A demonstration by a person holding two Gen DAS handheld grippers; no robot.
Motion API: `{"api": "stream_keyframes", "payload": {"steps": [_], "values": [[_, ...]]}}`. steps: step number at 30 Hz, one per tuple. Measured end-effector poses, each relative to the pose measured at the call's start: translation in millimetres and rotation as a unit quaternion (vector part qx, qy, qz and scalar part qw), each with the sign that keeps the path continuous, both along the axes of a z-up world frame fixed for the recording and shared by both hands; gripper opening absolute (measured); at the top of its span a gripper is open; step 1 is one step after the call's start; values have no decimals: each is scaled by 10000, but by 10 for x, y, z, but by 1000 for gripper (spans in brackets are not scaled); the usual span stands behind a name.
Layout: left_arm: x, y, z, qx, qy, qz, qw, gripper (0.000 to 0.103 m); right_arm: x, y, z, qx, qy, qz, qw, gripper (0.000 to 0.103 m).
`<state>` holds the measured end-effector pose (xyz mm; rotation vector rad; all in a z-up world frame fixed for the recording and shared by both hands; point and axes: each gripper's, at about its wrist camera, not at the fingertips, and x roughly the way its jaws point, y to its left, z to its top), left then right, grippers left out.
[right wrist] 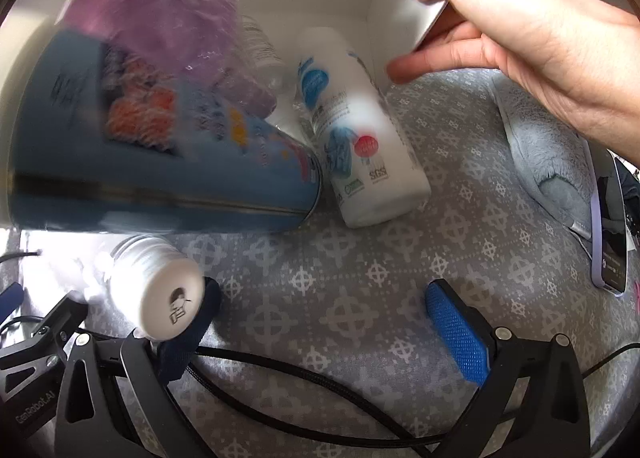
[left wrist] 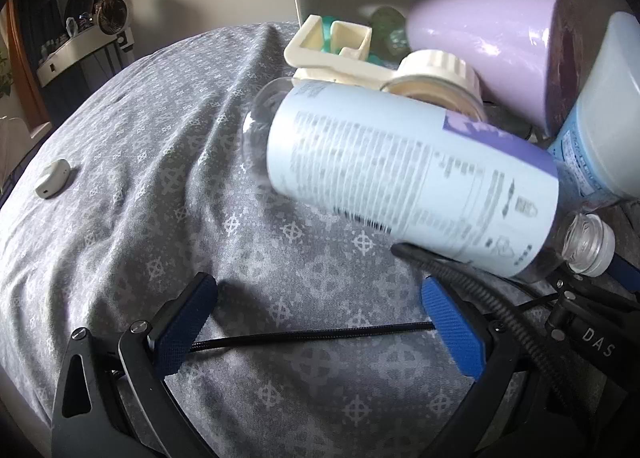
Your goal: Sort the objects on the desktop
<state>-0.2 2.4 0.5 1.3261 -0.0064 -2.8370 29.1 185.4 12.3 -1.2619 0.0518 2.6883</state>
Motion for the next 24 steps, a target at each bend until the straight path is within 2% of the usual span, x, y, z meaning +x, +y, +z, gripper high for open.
{"api": "stream_keyframes", "payload": {"steps": [24], "values": [[55,-18,40,-4,-2,9,10000,103,10,21,8,-9,-4,3,10000,103]]}}
